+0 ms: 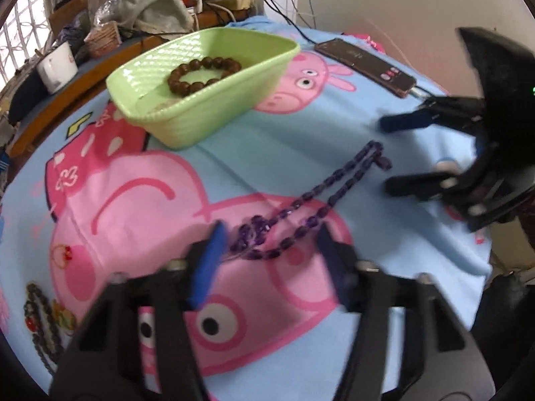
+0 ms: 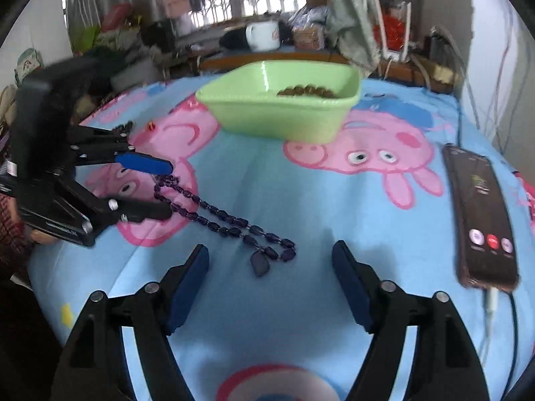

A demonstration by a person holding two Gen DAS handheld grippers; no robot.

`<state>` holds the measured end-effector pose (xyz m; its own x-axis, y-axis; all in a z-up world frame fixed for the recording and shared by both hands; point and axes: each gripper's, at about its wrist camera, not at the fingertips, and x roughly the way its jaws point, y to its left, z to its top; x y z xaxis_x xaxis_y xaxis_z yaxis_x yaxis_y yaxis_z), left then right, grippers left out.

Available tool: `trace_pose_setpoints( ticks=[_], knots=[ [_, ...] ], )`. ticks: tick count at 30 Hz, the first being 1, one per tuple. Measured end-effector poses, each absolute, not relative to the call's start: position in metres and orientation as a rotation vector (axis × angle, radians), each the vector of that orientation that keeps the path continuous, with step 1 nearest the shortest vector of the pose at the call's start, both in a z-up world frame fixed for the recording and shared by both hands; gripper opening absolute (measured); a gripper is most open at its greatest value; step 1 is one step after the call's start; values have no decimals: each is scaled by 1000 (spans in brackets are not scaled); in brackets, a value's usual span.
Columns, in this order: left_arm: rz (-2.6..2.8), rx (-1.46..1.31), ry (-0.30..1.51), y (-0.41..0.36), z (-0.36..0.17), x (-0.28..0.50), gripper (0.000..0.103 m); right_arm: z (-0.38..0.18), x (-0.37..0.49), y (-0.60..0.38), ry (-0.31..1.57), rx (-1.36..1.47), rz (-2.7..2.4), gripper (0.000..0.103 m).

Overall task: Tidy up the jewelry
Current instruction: 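Grasp the hanging purple necklace with the left tool while the right tool holds it, then lower the purple necklace into the green basket and open both tools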

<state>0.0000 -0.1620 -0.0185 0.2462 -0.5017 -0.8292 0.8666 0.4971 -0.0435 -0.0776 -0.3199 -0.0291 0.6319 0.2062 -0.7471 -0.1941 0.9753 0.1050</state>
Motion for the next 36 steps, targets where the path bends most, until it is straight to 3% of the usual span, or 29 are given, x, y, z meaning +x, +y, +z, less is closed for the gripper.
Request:
trace_pose_setpoints(
  ticks=[2, 3, 6, 10, 23, 36],
  knots=[
    [-999, 431, 936, -161, -18, 3, 13, -29, -73, -310, 844, -35, 246, 5],
    [-1009, 412, 949, -162, -18, 5, 11, -29, -70, -308, 847, -24, 272, 0],
    [-1023, 353, 974, -159, -17, 9, 9, -27, -63, -302, 846, -15, 298, 0],
    [-1038, 245, 982, -152, 0, 21, 9, -11, -55, -319, 813, 206, 365, 0],
    [-978, 148, 776, -168, 114, 89, 9, 95, 9, -352, 591, 338, 369, 0],
    [-810, 122, 962, -201, 42, 183, 10, 32, 116, -341, 839, 451, 364, 0]
  ],
)
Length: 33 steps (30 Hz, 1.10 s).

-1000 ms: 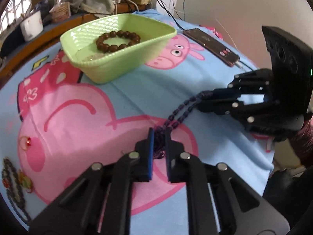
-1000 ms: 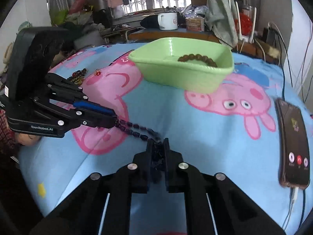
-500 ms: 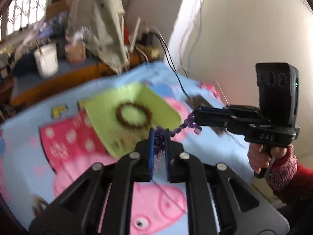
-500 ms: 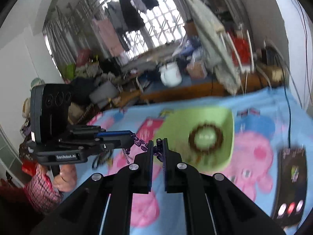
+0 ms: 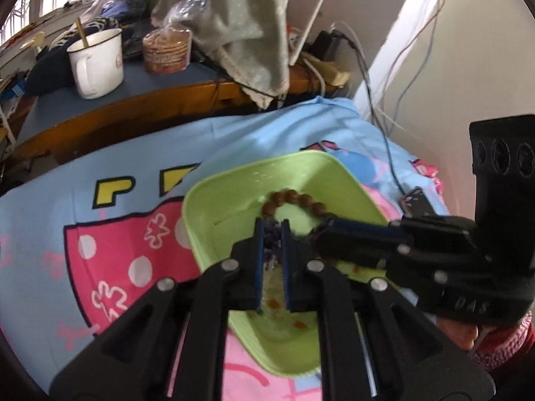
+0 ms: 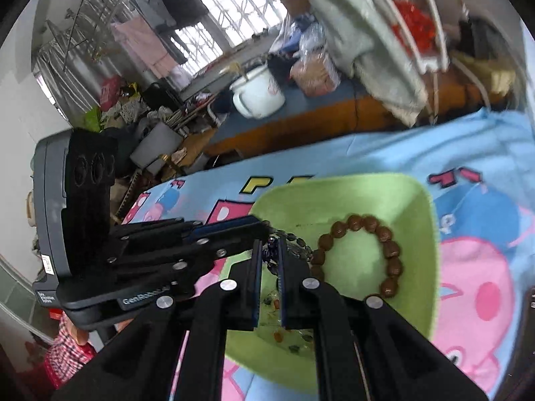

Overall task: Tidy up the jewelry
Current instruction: 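Lower the purple necklace into the green basket and open both tools, then grasp the small green bead charm with the right tool and lift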

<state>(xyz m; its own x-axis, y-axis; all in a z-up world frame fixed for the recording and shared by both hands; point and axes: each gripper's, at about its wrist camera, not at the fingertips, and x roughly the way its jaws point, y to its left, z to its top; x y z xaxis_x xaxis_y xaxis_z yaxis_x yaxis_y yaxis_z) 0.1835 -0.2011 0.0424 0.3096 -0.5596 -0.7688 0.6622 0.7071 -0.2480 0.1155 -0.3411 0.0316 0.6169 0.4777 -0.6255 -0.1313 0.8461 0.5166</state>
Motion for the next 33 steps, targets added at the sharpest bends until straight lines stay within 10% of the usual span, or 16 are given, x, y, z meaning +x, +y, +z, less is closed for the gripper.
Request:
trace_pose_setpoints(
  ticks=[4, 18, 20, 25, 33],
  knots=[
    [-760, 145, 984, -204, 38, 193, 30, 24, 123, -337, 855, 458, 356, 0],
    [-686, 19, 781, -53, 122, 148, 30, 82, 63, -299, 713, 374, 481, 0],
    [-611, 21, 795, -13, 117, 139, 30, 82, 53, -277, 712, 337, 523, 20],
    [-496, 6, 866, 46, 80, 123, 30, 68, 46, -217, 746, 221, 591, 20],
    [-459, -64, 976, 81, 8, 108, 30, 10, 72, -119, 916, 85, 660, 0]
  ],
)
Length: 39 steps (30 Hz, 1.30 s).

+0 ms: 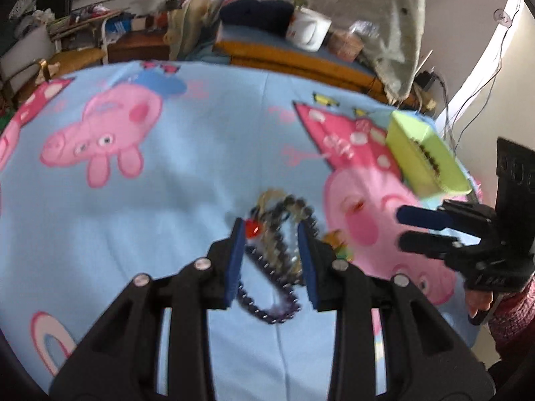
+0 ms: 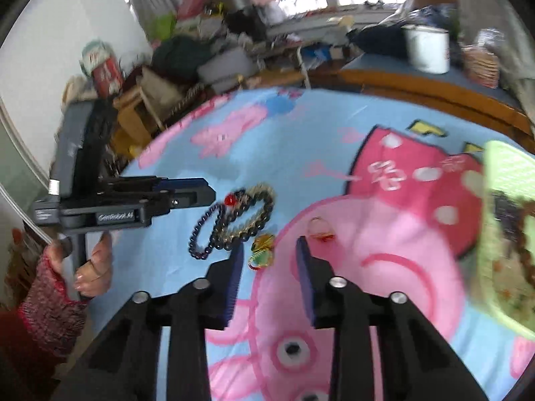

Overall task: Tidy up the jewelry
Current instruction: 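Grasp the small green bead charm with the right tool and lift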

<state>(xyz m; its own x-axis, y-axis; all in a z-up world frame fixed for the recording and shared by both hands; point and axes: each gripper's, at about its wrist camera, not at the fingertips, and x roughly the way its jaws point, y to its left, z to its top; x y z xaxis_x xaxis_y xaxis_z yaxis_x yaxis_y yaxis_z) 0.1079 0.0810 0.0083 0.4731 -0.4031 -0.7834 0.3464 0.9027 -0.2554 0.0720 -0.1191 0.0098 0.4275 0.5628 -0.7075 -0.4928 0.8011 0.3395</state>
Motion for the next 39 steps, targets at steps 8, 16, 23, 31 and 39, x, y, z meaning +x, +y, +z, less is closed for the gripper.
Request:
trace_pose_setpoints(
  ticks=[8, 16, 23, 31, 39],
  knots=[
    [-523, 26, 1011, 61, -11, 91, 30, -16, 73, -104, 1027, 48, 683, 0],
    [-569, 86, 953, 81, 10, 43, 30, -4, 26, -137, 975, -2, 661, 0],
    [-510, 113, 882, 81, 23, 100, 53, -3, 51, -112, 927, -1, 647, 0],
    [-564, 127, 986, 69, -13, 133, 14, -19, 69, -78, 937, -137, 631, 0],
    [-569, 140, 896, 82, 5, 91, 14, -16, 21, -125, 885, -208, 536, 0]
  ],
)
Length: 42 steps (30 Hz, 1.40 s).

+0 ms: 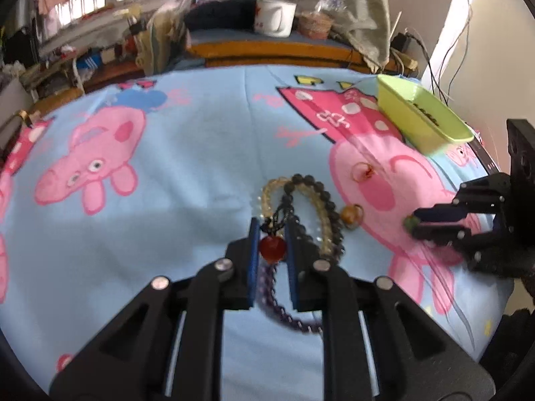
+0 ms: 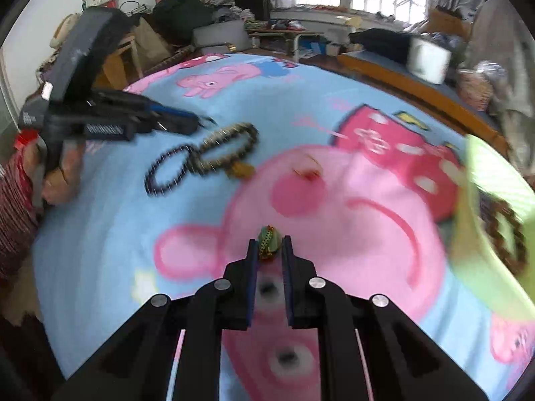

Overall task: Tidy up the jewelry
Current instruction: 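Grasp the small green bead charm with the right tool and lift, then grasp the red heart charm with the left tool while the right tool drops the green charm into the basket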

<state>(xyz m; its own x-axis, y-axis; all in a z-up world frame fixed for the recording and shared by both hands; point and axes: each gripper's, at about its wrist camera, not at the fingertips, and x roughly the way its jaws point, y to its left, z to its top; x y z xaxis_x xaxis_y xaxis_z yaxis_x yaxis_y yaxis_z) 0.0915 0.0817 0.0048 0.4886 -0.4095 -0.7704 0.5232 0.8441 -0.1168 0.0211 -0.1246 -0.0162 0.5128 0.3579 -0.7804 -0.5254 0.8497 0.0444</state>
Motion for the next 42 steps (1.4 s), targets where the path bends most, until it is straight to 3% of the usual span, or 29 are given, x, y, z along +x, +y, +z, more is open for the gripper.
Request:
trace_pose_setpoints(
  ticks=[6, 11, 16, 17, 20, 22, 23, 33, 37, 42],
  knots=[
    [-662, 58, 852, 74, 34, 68, 14, -12, -7, -167, 844, -145, 458, 0],
    [-804, 124, 830, 7, 44, 44, 14, -8, -26, -214, 824, -43, 392, 0],
    [-924, 269, 884, -81, 14, 22, 14, -18, -42, -248, 841, 43, 344, 0],
    [-935, 305, 906, -98, 4, 19, 17, -21, -44, -253, 850, 61, 346, 0],
    [-895, 383, 914, -121, -13, 14, 58, -23, -54, -265, 846, 91, 355, 0],
    [-885, 401, 907, -123, -14, 11, 60, -21, -63, -271, 828, 84, 352, 19],
    [-885, 393, 907, -119, -10, 10, 60, -19, -68, -274, 812, 79, 348, 21],
    [-898, 362, 871, -93, 11, -6, 60, -13, -63, -282, 800, 51, 355, 19],
    [-917, 402, 887, -117, -3, -6, 58, -17, -49, -276, 827, 32, 371, 2],
    [-919, 417, 922, -126, -19, 4, 14, -25, -35, -272, 859, 21, 401, 0]
  ],
)
